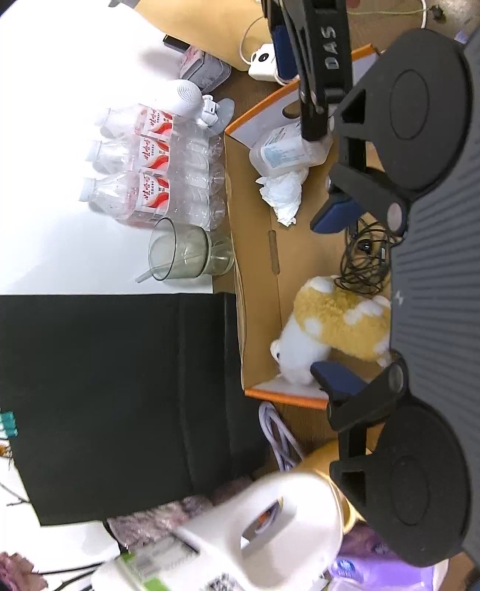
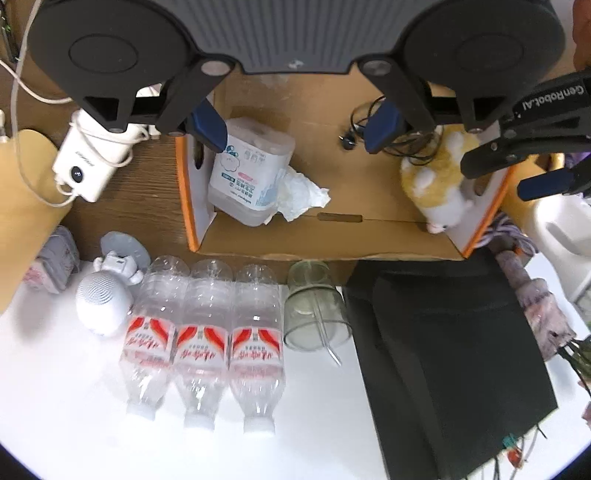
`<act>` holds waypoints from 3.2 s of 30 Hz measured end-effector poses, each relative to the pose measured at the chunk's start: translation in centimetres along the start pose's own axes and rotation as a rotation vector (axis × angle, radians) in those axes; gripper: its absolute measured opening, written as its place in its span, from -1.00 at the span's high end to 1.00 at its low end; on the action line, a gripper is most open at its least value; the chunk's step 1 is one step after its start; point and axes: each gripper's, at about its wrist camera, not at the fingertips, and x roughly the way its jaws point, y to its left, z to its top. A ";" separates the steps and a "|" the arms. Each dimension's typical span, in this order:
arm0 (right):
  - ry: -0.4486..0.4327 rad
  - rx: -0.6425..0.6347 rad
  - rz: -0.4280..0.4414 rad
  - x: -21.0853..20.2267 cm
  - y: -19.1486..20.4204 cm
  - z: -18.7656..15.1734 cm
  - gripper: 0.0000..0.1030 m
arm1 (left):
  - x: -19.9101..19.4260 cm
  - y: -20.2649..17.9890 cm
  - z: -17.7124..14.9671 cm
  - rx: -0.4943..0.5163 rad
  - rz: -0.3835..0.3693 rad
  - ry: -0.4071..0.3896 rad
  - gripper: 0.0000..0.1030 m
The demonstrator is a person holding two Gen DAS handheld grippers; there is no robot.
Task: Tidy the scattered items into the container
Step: 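Lower earphones and cotton-swab box into the cardboard box and release both, then grasp the clear plastic bag with the left tool while the right tool grasps the round white tin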
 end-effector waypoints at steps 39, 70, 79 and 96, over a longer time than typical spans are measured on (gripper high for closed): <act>-0.448 -0.157 0.067 -13.3 4.1 -30.8 -0.60 | -13.8 -1.8 -25.9 0.096 -0.021 -0.388 -1.00; -0.247 -0.228 0.148 -0.7 8.8 -21.2 -0.12 | -10.9 5.4 -21.8 -0.258 -0.169 -0.338 0.89; -0.223 -0.197 0.095 1.3 8.7 -20.7 -0.04 | -10.2 4.9 -22.3 -0.242 -0.158 -0.317 0.89; -0.430 -0.227 0.083 -10.0 9.3 -24.9 0.26 | -16.8 -0.4 -25.1 -0.072 -0.031 -0.434 0.88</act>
